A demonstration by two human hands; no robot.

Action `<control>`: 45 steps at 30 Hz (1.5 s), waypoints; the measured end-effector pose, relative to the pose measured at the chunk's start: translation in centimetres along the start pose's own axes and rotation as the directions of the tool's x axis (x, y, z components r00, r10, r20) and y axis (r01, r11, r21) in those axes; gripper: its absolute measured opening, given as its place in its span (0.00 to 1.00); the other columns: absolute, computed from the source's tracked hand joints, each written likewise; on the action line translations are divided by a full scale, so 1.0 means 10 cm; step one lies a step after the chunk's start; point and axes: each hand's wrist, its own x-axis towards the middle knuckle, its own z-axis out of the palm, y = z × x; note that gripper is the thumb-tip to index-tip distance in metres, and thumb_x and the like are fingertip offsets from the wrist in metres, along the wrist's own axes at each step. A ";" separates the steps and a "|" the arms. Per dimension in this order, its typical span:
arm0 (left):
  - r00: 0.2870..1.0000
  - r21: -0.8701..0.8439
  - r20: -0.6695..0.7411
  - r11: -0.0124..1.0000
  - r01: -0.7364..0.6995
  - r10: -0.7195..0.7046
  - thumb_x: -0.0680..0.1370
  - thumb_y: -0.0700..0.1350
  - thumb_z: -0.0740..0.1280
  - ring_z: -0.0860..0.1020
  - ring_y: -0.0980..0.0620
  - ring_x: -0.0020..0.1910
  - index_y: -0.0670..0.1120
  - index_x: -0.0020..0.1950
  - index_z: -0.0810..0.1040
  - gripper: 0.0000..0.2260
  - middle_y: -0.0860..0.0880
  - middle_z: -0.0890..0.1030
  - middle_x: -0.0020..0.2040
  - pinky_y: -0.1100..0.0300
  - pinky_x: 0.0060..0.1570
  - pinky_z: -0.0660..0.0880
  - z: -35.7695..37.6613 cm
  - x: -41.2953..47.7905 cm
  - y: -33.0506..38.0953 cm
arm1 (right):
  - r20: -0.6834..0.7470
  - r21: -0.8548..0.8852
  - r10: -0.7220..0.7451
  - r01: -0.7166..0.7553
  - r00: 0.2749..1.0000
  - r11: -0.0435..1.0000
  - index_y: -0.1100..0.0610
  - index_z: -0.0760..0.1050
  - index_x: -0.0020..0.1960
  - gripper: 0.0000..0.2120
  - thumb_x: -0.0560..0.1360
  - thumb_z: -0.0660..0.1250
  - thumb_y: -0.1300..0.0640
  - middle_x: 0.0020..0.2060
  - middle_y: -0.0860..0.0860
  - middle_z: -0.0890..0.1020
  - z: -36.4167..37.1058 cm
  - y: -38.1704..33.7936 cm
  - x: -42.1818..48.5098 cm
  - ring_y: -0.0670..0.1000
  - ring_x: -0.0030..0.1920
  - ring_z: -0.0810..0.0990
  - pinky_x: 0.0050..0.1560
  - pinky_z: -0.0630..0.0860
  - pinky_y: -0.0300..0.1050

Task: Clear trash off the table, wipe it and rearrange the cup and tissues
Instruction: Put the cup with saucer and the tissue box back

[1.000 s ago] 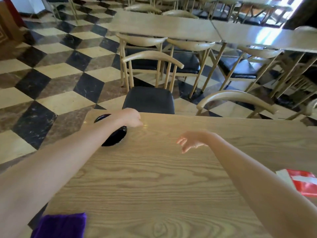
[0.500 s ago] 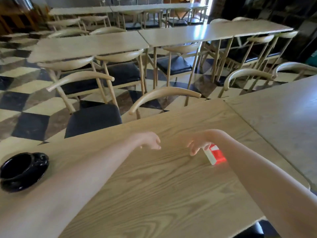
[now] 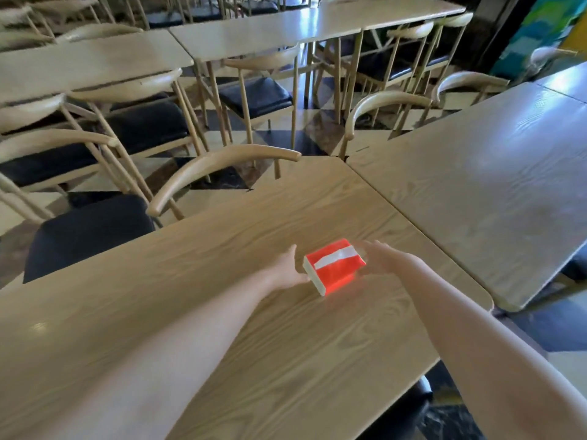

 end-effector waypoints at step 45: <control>0.864 -0.696 -0.464 0.684 -0.219 -0.195 0.68 0.37 0.71 0.75 0.54 0.54 0.52 0.74 0.58 0.38 0.52 0.72 0.66 0.69 0.38 0.69 -0.93 -1.26 -2.39 | -0.127 0.053 -0.437 0.446 0.891 0.894 0.62 0.73 0.57 0.19 0.69 0.73 0.57 0.46 0.52 0.77 0.51 -3.18 0.06 0.51 0.46 0.74 0.46 0.69 0.42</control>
